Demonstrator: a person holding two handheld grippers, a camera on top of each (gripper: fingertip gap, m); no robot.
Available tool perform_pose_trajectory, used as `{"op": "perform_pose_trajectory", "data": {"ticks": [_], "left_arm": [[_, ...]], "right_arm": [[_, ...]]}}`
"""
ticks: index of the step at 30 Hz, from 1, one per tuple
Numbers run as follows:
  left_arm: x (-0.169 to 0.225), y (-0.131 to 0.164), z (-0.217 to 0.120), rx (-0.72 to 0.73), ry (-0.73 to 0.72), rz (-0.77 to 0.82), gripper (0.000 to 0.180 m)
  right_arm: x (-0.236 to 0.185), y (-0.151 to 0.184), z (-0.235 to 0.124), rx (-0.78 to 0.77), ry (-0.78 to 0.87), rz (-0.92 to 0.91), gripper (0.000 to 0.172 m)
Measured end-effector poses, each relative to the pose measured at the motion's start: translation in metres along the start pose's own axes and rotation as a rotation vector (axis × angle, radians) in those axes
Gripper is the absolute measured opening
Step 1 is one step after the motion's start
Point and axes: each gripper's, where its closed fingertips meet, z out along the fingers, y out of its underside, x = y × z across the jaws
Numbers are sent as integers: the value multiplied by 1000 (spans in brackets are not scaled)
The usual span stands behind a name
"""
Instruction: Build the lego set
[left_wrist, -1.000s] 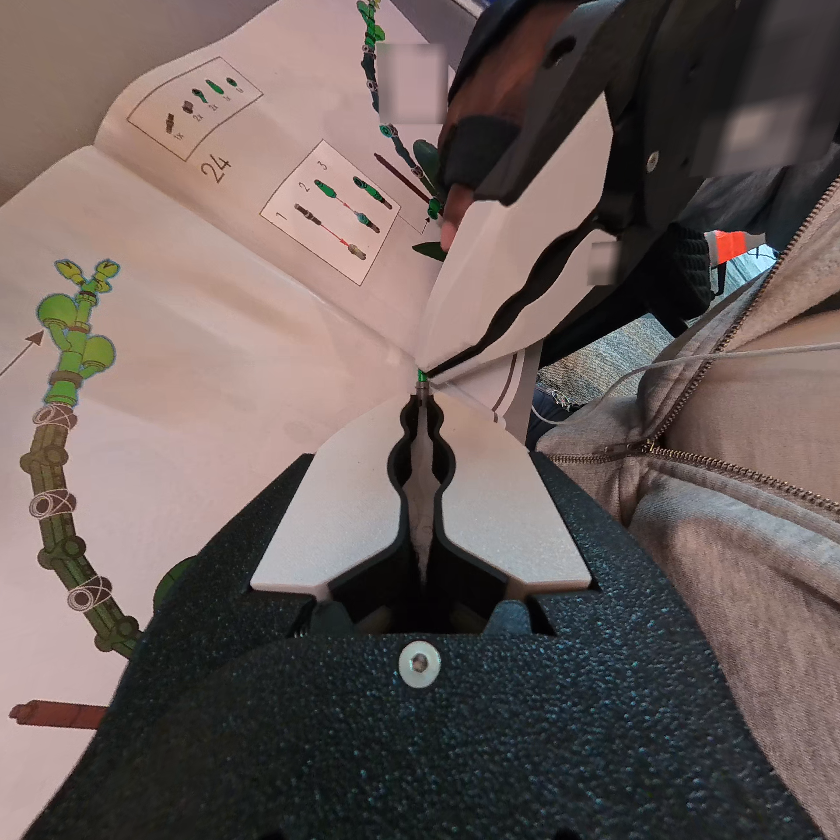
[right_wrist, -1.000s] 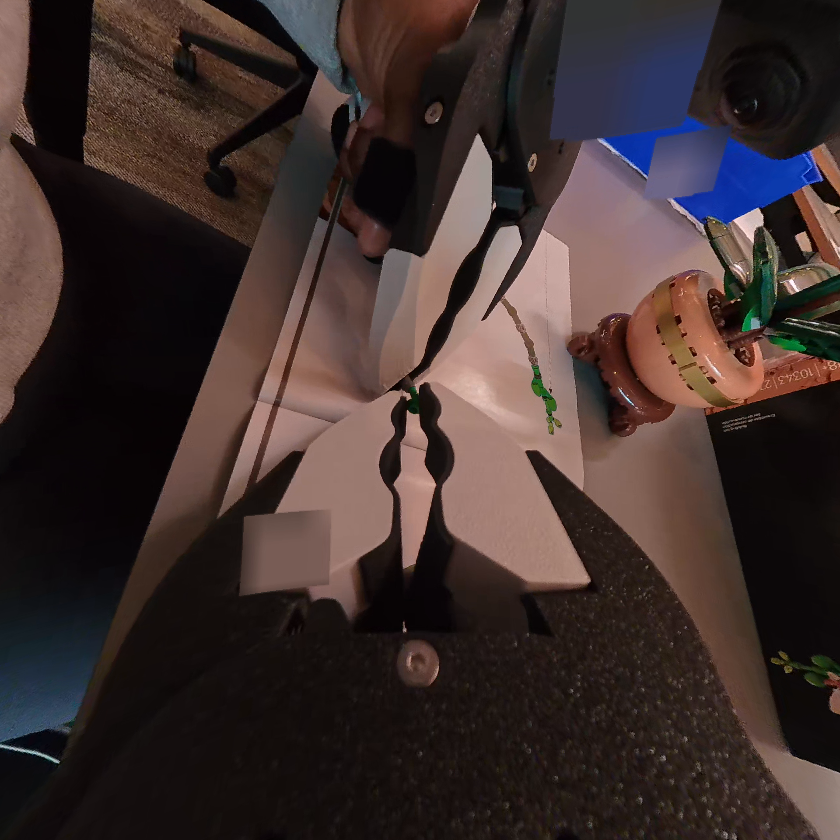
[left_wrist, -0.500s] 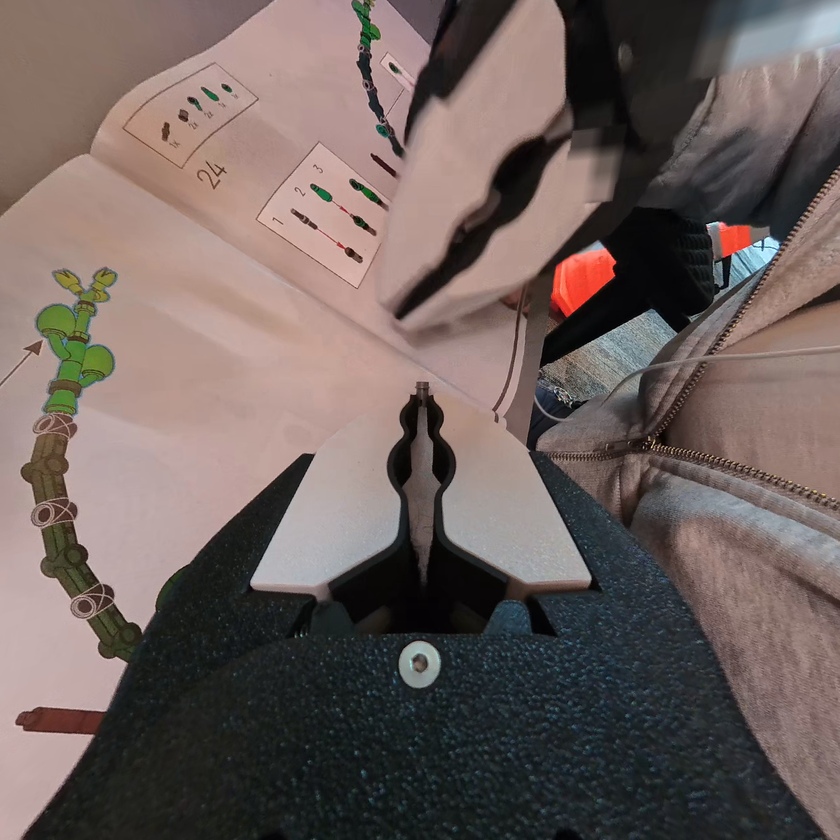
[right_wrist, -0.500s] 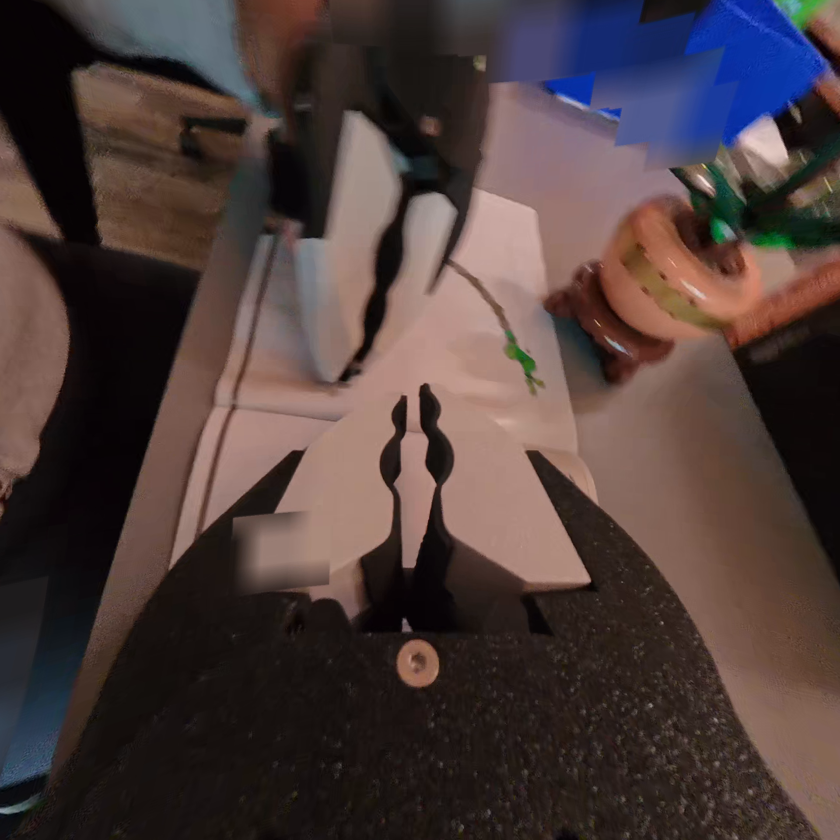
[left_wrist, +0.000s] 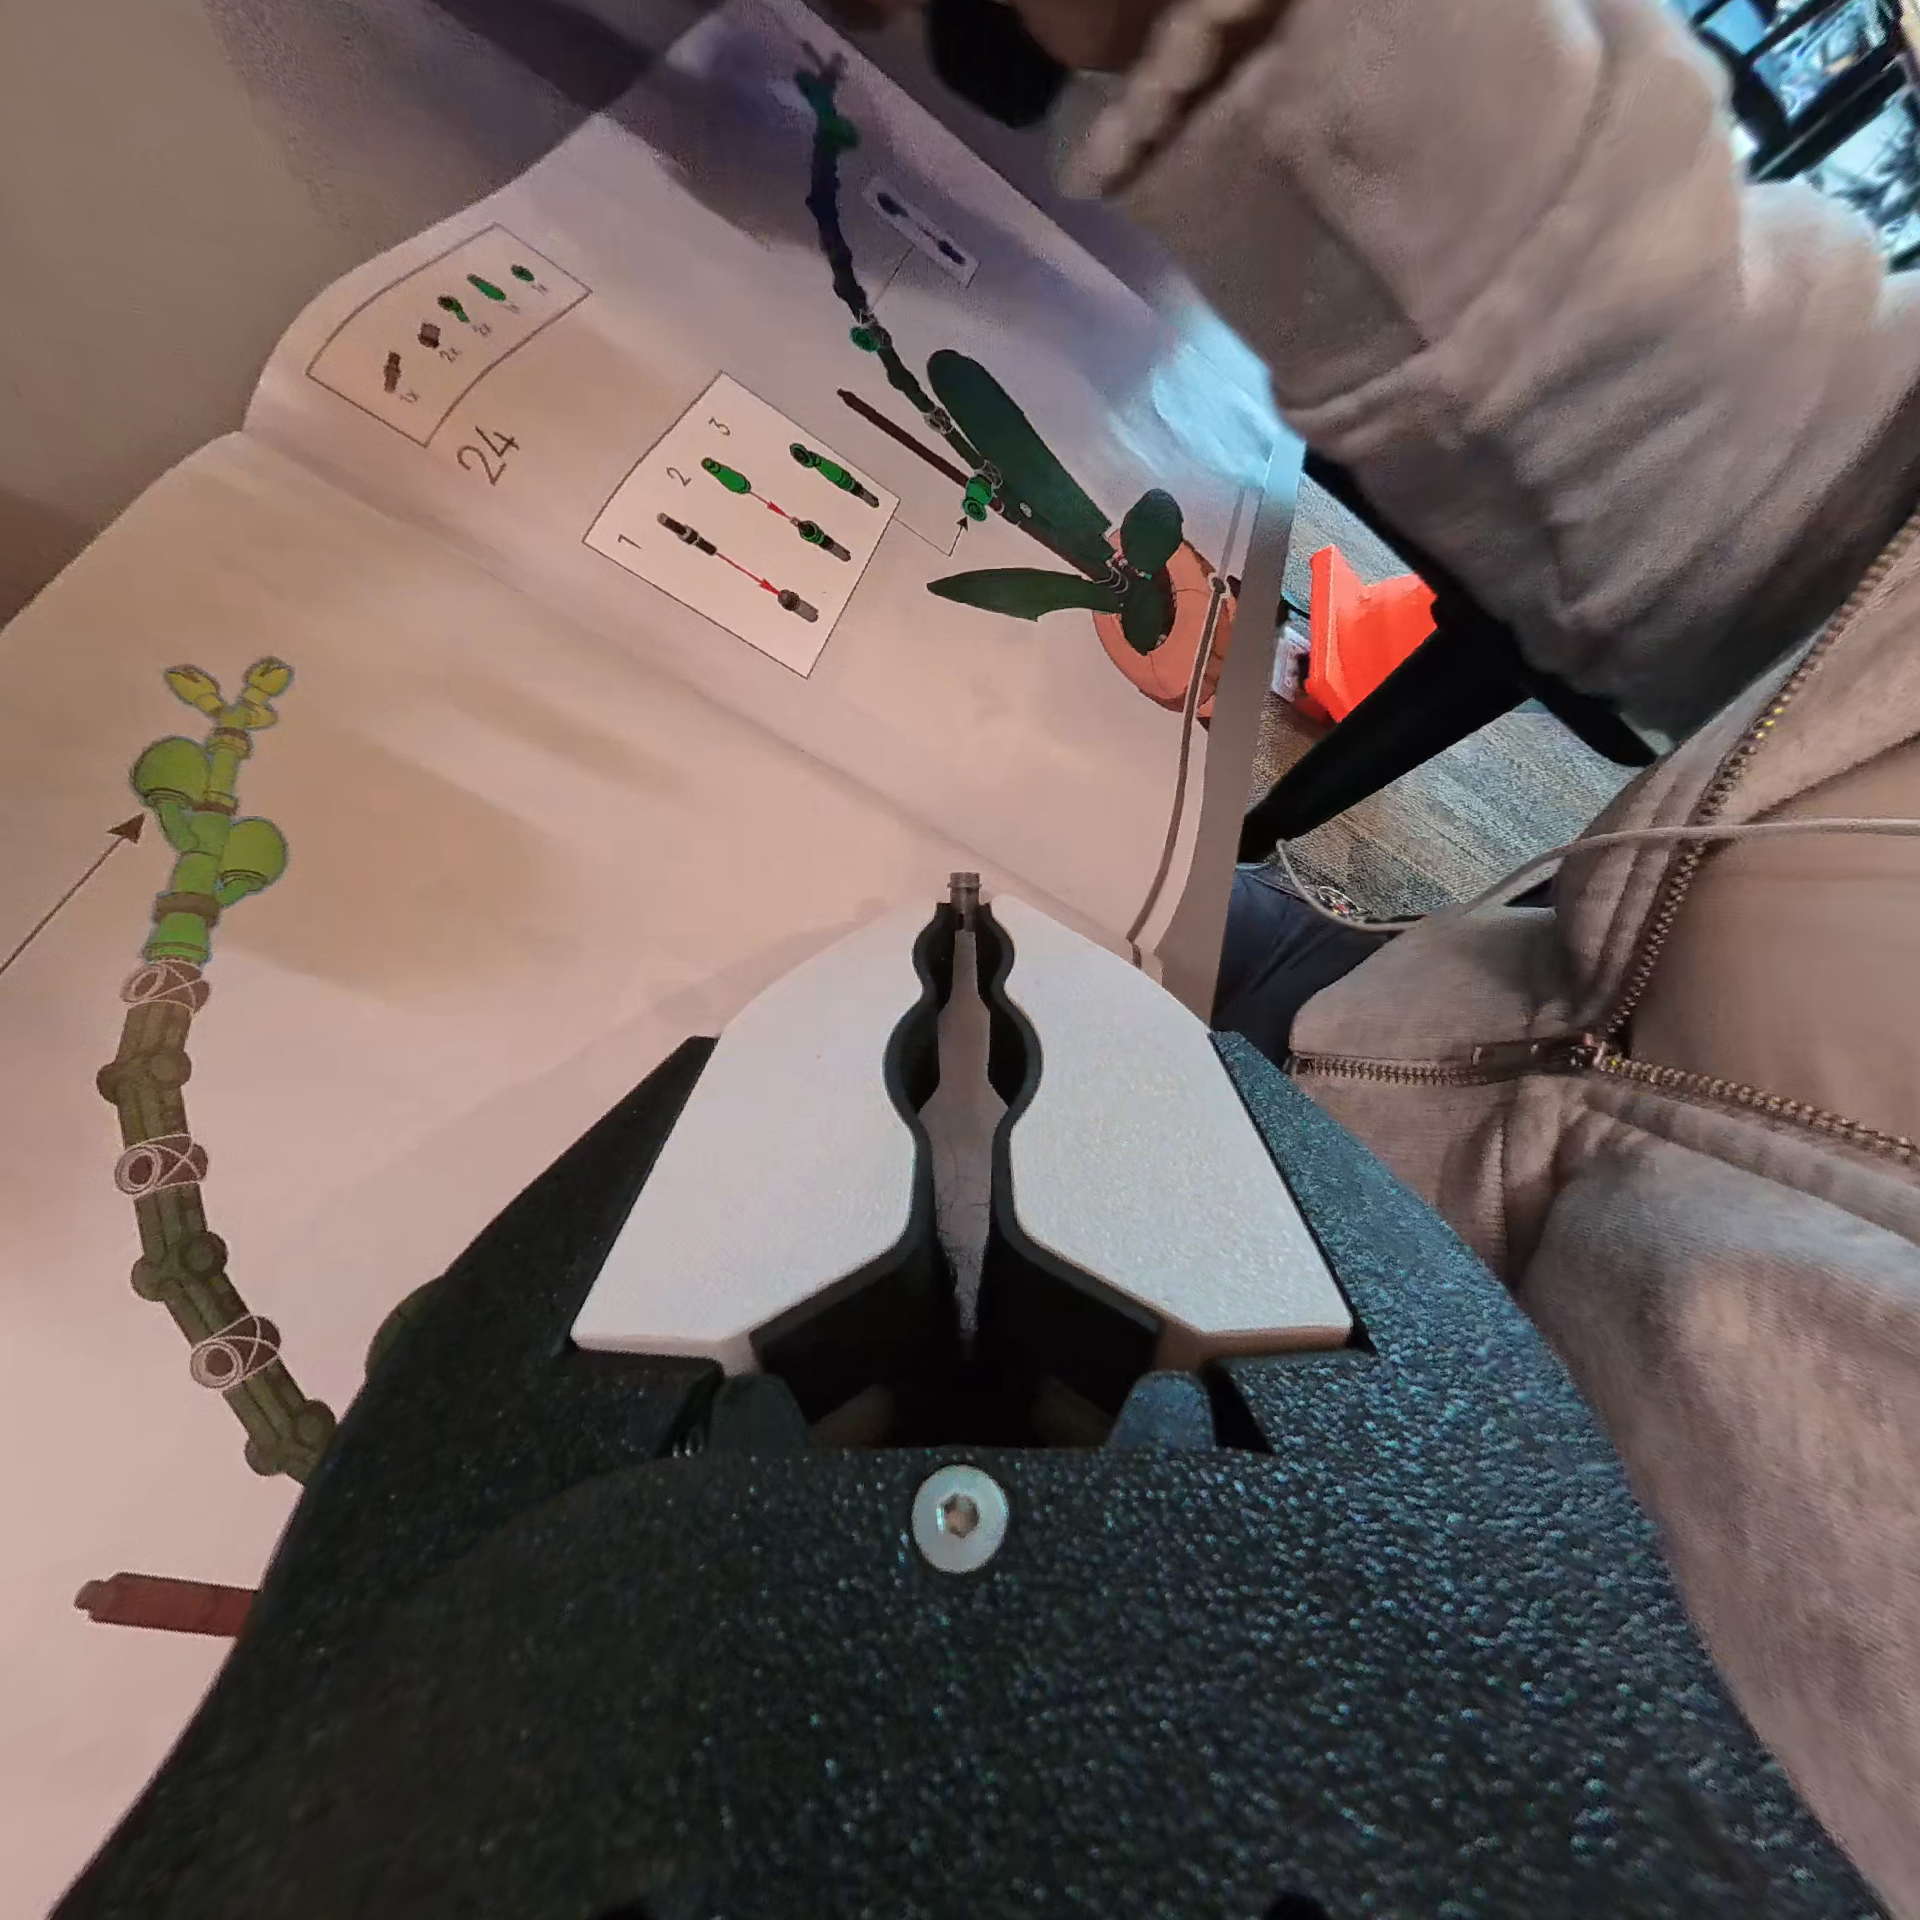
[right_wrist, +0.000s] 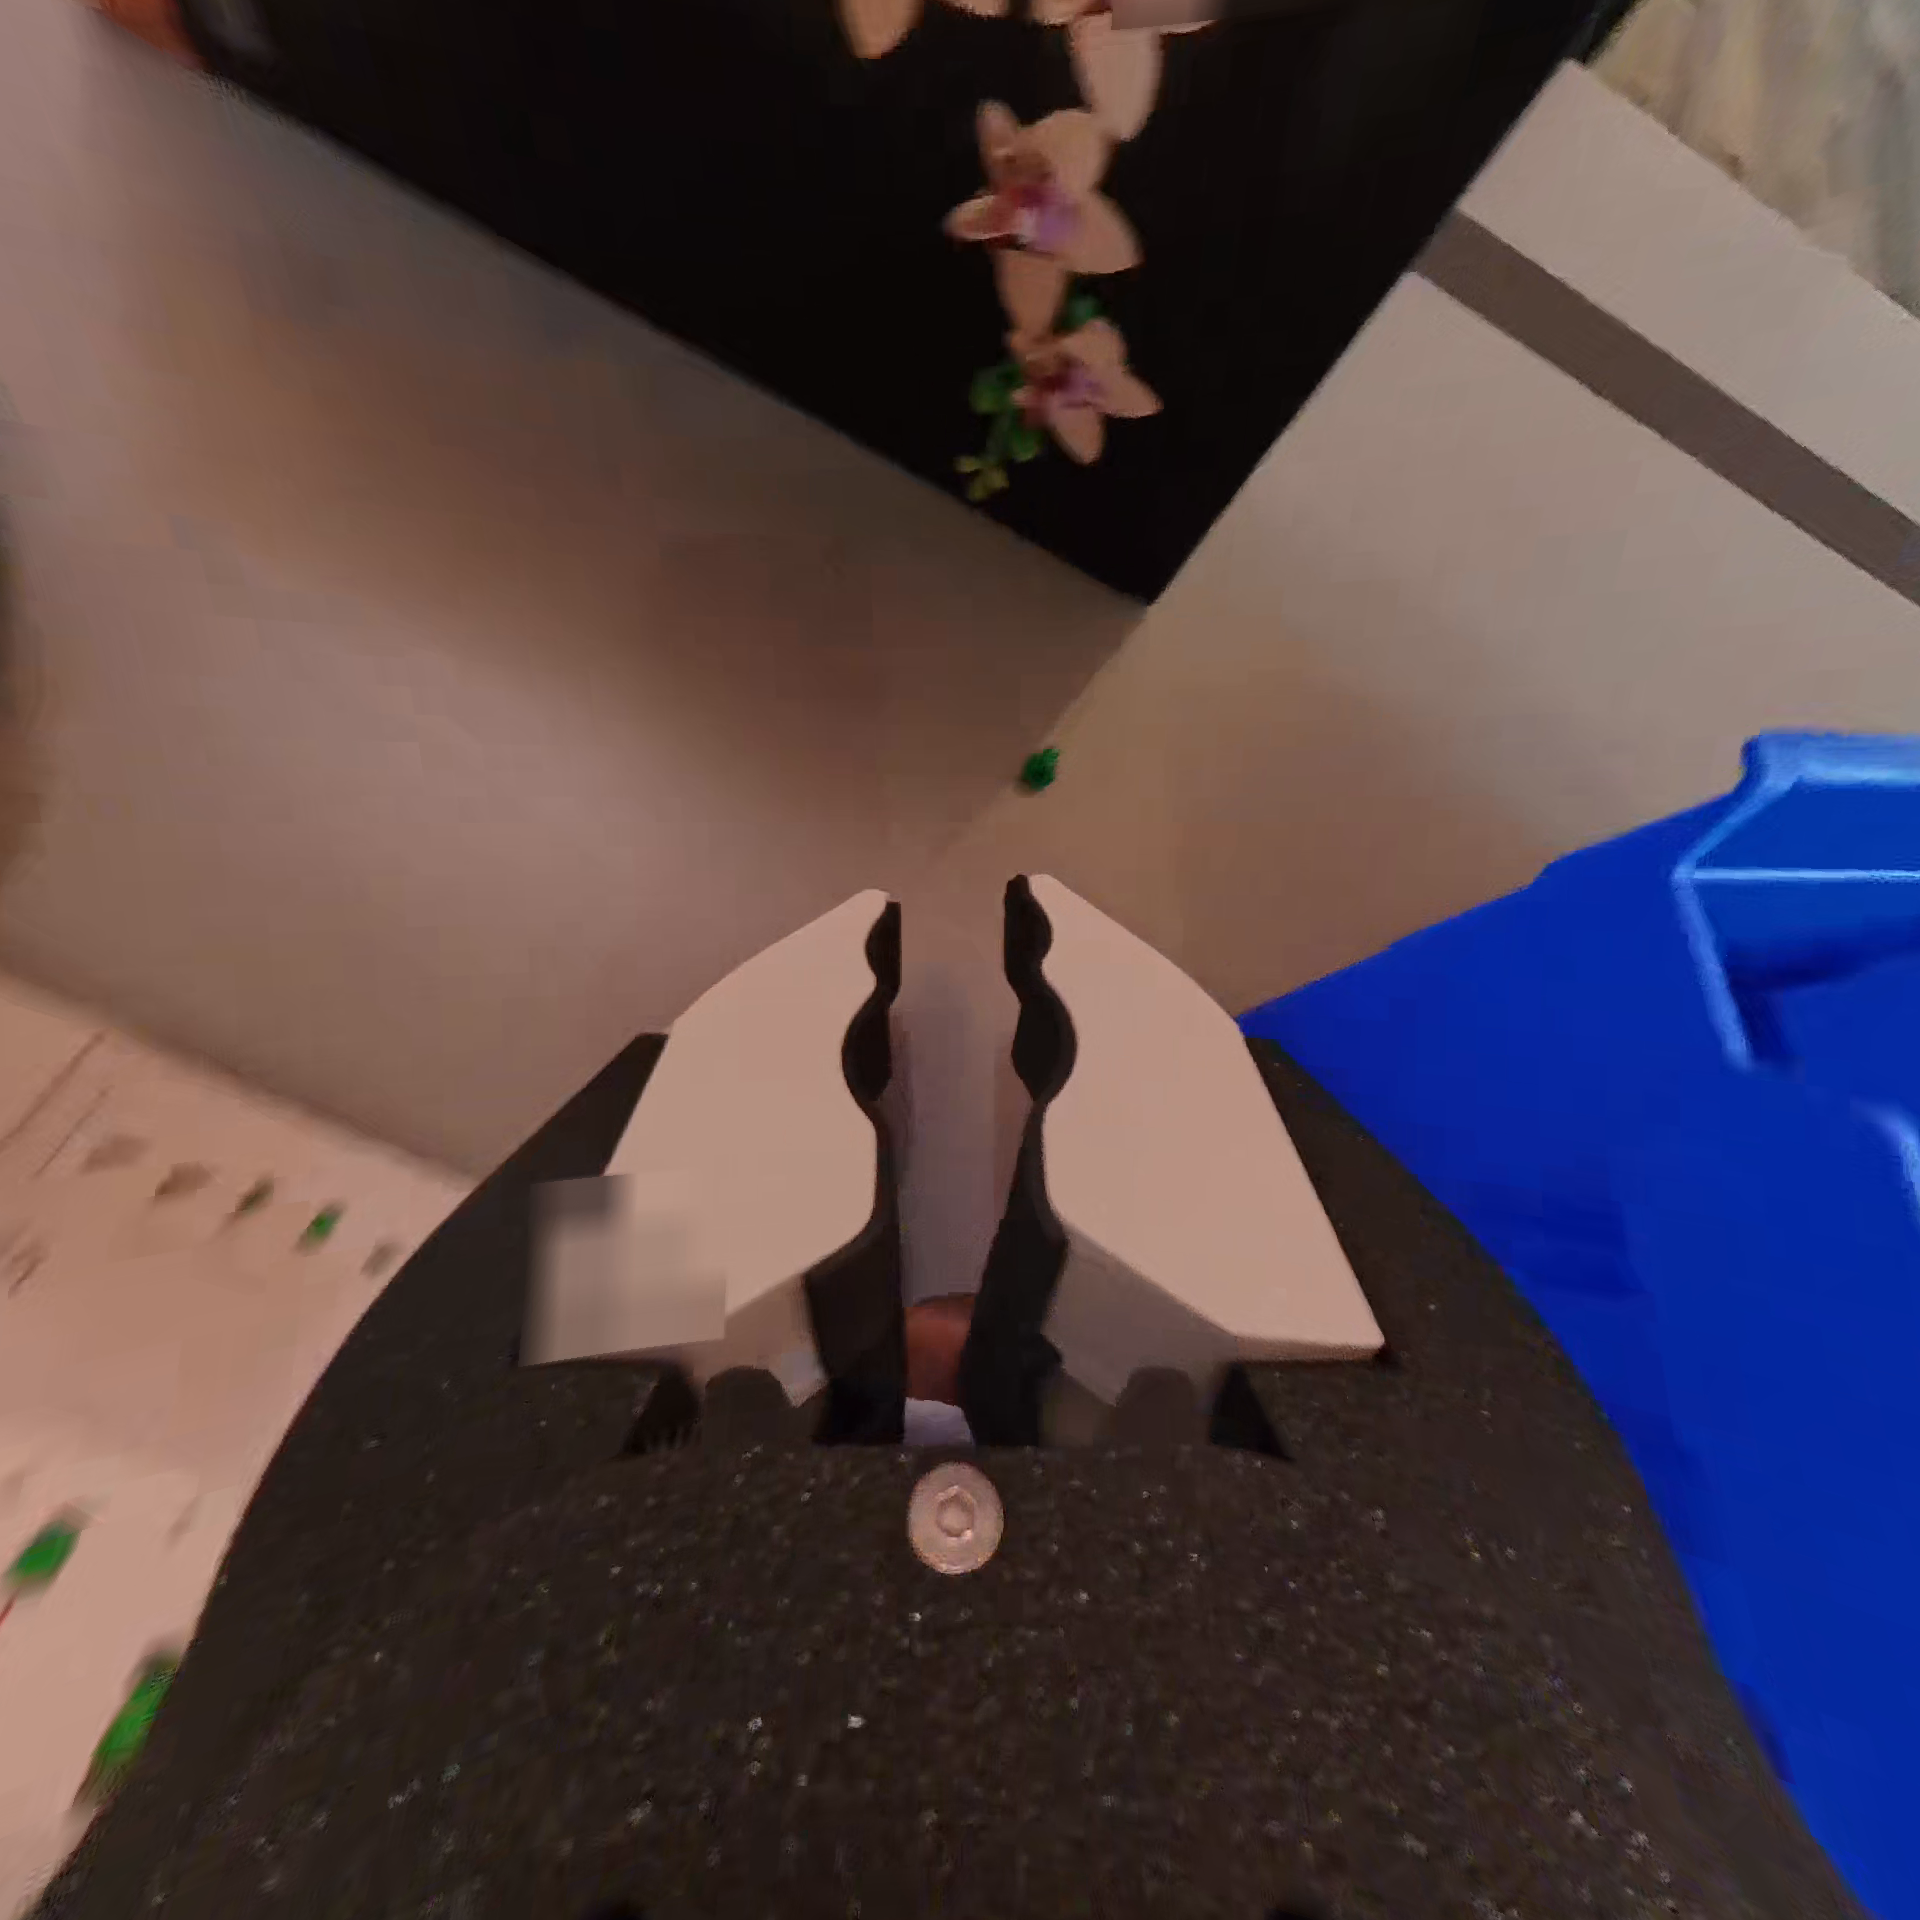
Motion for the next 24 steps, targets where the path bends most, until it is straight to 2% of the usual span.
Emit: {"op": "perform_pose_trajectory", "data": {"ticks": [2, 4, 13, 17, 20, 22, 24], "left_arm": [[1, 0, -1, 9, 1, 9, 3], [4, 1, -4, 18, 9, 12, 3], [11, -1, -13, 72, 93, -15, 3], [12, -1, -12, 64, 98, -14, 3], [11, 0, -12, 61, 102, -25, 3], [10, -1, -12, 68, 105, -34, 3], [9, -4, -14, 87, 103, -42, 3]], "right_arm": [[17, 2, 17, -62, 84, 53, 18], [16, 8, 26, -126, 80, 131, 20], [25, -4, 44, -74, 123, 266, 22], [22, -7, 49, -50, 58, 334, 7], [21, -7, 48, -40, 22, 329, 5], [4, -20, 41, 59, -121, 308, 0], [-13, -31, 17, 161, -228, 244, 0]]}}
